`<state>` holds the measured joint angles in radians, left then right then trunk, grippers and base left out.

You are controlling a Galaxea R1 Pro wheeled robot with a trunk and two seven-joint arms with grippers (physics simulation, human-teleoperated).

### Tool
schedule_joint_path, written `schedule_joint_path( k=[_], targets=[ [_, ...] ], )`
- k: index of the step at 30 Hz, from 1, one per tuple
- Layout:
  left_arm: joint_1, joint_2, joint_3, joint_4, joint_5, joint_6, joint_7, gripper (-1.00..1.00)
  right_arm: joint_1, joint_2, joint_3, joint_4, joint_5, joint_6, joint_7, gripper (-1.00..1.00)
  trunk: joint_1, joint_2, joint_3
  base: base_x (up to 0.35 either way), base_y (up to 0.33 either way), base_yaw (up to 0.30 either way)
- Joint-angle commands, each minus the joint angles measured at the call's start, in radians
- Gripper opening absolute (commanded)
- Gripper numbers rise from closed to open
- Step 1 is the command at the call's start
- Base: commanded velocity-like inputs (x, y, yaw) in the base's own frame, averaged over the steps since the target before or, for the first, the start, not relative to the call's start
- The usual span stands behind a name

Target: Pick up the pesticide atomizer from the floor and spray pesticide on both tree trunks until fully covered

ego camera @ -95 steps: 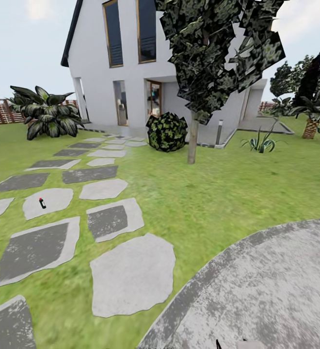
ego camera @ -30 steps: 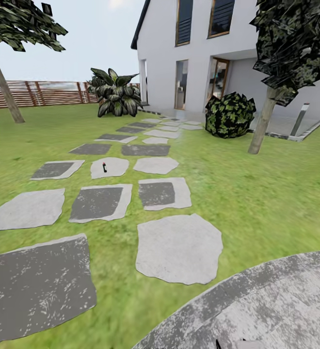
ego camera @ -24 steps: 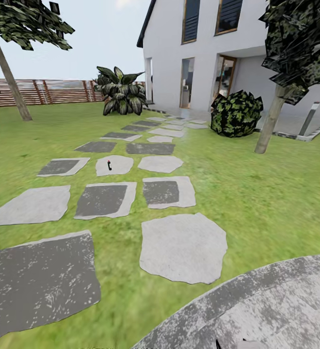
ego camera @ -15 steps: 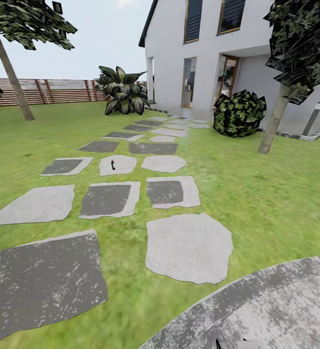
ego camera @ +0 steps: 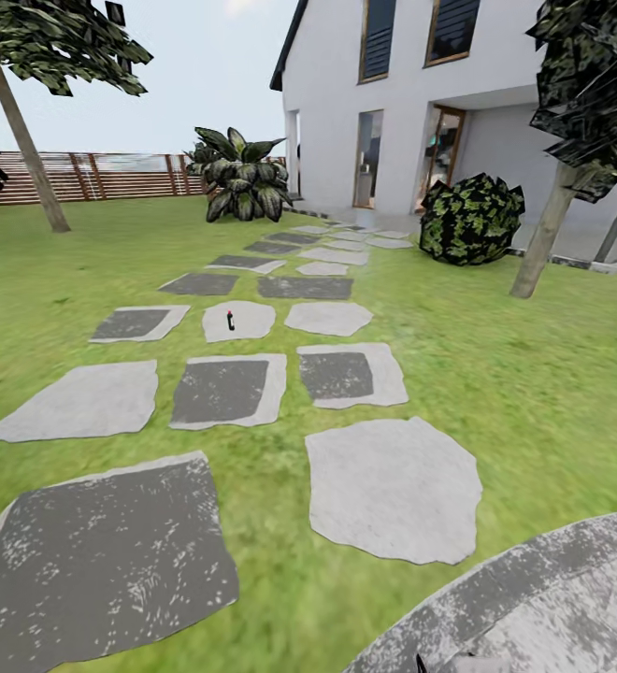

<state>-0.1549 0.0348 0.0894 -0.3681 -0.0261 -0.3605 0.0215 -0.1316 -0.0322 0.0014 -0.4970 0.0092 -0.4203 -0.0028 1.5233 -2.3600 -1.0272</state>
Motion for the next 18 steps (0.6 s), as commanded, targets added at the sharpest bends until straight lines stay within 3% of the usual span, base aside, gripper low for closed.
schedule_joint_path(
  k=[1, 18],
  targets=[
    [0.000, 0.000, 0.000, 0.000, 0.000, 0.000, 0.000, 1.00, 0.000, 0.000, 0.000, 0.000, 0.000, 0.000, 0.000, 1.00, 0.000, 0.000, 0.000, 0.169, 0.309, 0.000],
    [0.000, 0.002, -0.007, 0.002, -0.002, 0.000, 0.000, 1.00, 0.000, 0.000, 0.002, -0.001, -0.001, 0.000, 0.001, 1.00, 0.000, 0.000, 0.000, 0.204, 0.297, 0.000]
  ],
)
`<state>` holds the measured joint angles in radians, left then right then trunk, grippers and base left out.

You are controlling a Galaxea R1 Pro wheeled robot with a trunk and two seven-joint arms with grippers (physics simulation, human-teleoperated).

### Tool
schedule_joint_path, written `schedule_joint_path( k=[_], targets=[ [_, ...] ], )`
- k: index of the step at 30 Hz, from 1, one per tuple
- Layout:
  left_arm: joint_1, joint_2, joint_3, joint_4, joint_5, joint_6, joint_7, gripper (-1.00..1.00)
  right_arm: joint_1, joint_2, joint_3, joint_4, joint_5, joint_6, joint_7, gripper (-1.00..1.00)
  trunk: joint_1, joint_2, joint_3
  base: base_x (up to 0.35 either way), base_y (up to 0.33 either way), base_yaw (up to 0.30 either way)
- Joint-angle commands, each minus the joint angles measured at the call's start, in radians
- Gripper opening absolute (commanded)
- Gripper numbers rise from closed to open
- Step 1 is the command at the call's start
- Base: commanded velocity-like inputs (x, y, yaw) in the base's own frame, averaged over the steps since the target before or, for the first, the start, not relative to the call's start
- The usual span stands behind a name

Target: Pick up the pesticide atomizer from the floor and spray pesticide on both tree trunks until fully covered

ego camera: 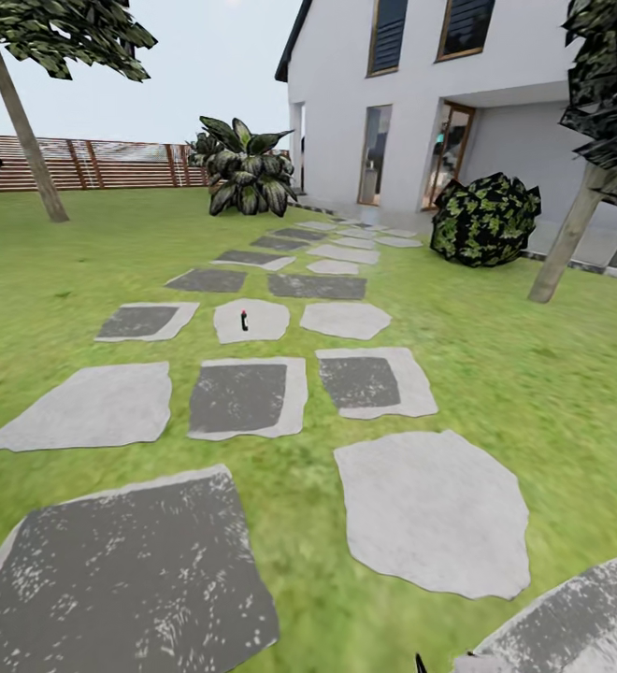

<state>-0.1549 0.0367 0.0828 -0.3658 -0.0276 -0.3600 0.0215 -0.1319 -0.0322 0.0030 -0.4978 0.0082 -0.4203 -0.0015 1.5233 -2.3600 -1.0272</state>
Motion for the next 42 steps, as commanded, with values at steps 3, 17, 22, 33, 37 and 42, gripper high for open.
schedule_joint_path(
  k=[3, 17, 22, 33, 37, 42],
  targets=[
    [0.000, 0.000, 0.000, 0.000, 0.000, 0.001, 0.000, 1.00, 0.000, 0.000, 0.000, 0.001, 0.001, 0.000, 0.000, 1.00, 0.000, 0.000, 0.000, 0.231, 0.280, 0.000],
    [0.000, 0.001, 0.000, 0.002, 0.000, 0.001, -0.002, 1.00, 0.000, 0.002, 0.000, 0.001, 0.001, 0.000, 0.000, 1.00, 0.000, 0.000, 0.000, 0.253, 0.244, 0.000],
    [0.000, 0.002, 0.000, 0.002, 0.000, 0.001, -0.002, 1.00, 0.000, 0.002, 0.000, 0.002, 0.001, 0.000, 0.000, 1.00, 0.000, 0.000, 0.000, 0.331, 0.028, 0.000],
    [0.000, 0.002, 0.000, 0.002, 0.000, 0.003, -0.002, 1.00, 0.000, 0.002, 0.001, 0.002, 0.004, 0.000, 0.000, 1.00, 0.000, 0.000, 0.000, 0.338, 0.002, 0.000],
    [0.000, 0.002, 0.000, 0.002, 0.000, 0.003, -0.002, 1.00, 0.000, 0.002, 0.002, 0.002, 0.004, 0.000, 0.000, 1.00, 0.000, 0.000, 0.000, 0.338, 0.000, 0.000],
    [0.000, 0.002, 0.001, 0.002, 0.000, 0.003, -0.001, 1.00, 0.000, 0.002, 0.002, 0.003, 0.004, 0.000, 0.000, 1.00, 0.000, 0.000, 0.000, 0.339, 0.000, 0.000]
  ],
)
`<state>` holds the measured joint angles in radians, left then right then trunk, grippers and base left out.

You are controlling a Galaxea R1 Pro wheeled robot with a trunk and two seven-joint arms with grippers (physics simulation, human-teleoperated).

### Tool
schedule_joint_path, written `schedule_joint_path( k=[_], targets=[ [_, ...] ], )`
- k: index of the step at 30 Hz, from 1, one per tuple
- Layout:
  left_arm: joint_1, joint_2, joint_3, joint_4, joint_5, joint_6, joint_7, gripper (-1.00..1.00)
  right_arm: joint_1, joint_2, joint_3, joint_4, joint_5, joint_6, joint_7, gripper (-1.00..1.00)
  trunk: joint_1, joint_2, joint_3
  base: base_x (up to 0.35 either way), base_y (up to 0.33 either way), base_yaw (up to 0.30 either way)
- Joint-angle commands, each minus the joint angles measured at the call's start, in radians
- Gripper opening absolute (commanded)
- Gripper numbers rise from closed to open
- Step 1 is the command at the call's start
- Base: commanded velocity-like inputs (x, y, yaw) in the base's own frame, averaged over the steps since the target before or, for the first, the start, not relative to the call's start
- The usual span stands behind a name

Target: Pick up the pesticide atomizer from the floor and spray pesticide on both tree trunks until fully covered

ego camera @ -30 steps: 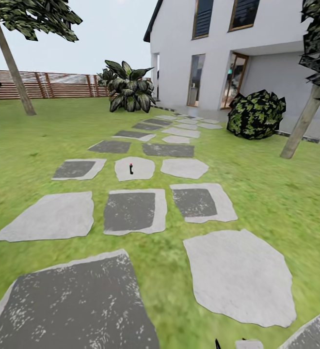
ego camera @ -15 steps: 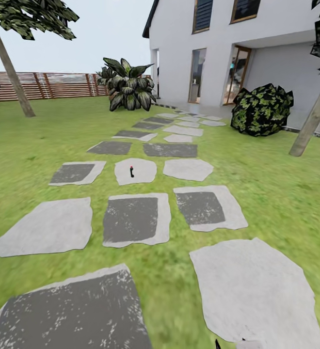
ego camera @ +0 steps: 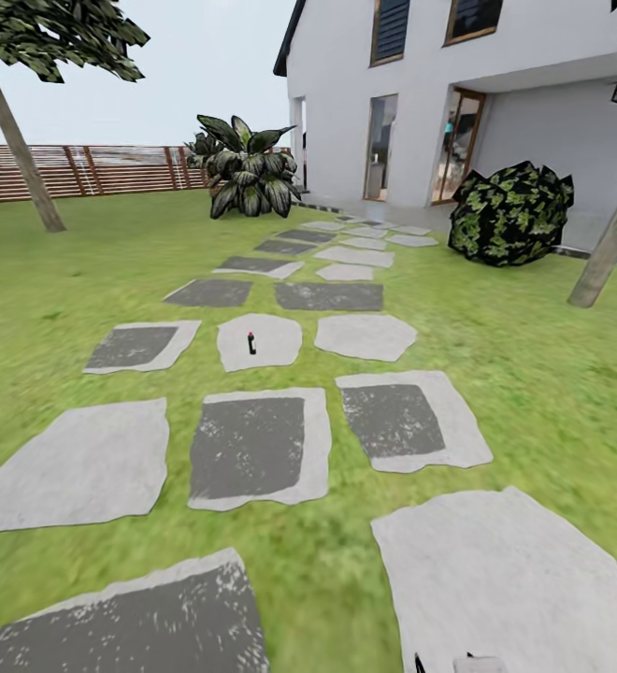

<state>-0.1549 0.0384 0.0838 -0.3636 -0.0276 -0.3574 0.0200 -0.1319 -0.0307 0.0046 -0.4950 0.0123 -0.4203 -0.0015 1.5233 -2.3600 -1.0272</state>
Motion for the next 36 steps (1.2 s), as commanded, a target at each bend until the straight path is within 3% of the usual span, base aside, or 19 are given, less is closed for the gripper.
schedule_joint_path(
  k=[1, 22, 36],
  targets=[
    [0.000, 0.000, 0.000, 0.000, 0.000, 0.000, 0.000, 1.00, 0.000, 0.000, 0.000, 0.000, 0.000, 0.000, 0.000, 1.00, 0.000, 0.000, 0.000, 0.339, 0.000, 0.000],
    [0.000, -0.001, -0.001, 0.000, 0.000, 0.000, 0.000, 1.00, 0.000, 0.000, -0.001, -0.001, 0.000, 0.000, 0.000, 1.00, 0.000, 0.000, 0.000, 0.339, 0.008, 0.000],
    [0.000, -0.002, -0.001, 0.000, 0.000, 0.000, 0.000, 1.00, 0.000, 0.000, 0.000, -0.001, 0.000, 0.000, 0.000, 1.00, 0.000, 0.000, 0.000, 0.292, 0.208, 0.000]
  ],
)
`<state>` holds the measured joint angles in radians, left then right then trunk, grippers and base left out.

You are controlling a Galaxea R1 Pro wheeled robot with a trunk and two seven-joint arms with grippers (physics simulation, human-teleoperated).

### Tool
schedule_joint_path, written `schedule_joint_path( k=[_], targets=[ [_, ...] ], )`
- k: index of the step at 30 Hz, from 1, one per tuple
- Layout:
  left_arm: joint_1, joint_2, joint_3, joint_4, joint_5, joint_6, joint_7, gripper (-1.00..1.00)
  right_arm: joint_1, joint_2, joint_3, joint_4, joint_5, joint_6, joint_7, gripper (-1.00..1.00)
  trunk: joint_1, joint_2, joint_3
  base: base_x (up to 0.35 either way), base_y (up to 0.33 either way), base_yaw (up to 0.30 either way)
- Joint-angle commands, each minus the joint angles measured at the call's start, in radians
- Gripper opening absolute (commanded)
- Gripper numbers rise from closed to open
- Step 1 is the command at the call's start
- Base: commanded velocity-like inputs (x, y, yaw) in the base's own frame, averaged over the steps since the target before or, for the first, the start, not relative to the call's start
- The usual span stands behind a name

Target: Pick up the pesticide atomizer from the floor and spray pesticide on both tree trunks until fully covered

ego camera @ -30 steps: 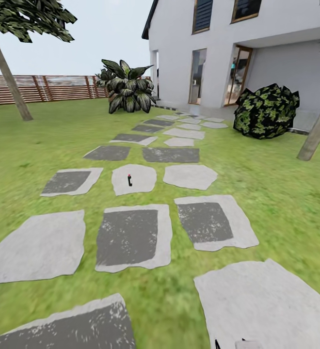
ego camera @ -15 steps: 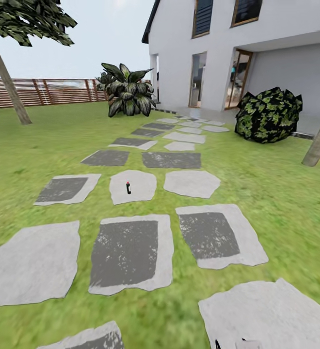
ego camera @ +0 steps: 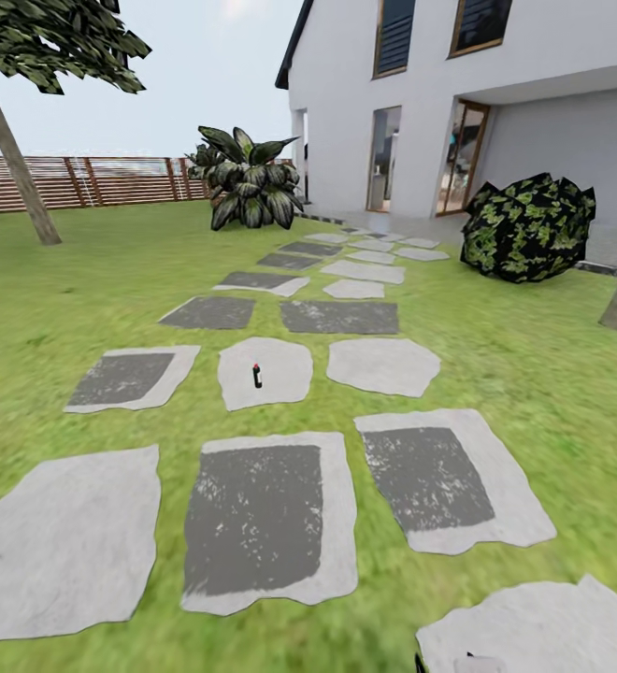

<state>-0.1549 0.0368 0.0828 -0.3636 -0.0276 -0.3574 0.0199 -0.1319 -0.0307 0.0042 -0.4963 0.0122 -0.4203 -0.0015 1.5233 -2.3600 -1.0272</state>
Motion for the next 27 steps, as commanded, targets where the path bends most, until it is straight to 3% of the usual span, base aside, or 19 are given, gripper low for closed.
schedule_joint_path(
  k=[1, 27],
  targets=[
    [0.000, 0.000, 0.000, 0.000, 0.000, 0.000, 0.000, 1.00, 0.000, 0.000, 0.000, 0.000, 0.000, 0.000, 0.000, 1.00, 0.000, 0.000, 0.000, 0.252, 0.252, 0.000],
    [0.000, 0.002, 0.000, 0.000, 0.000, 0.001, 0.001, 1.00, 0.000, 0.000, -0.001, 0.001, 0.000, 0.000, -0.001, 1.00, 0.000, 0.000, 0.000, 0.235, 0.269, 0.000]
  ],
)
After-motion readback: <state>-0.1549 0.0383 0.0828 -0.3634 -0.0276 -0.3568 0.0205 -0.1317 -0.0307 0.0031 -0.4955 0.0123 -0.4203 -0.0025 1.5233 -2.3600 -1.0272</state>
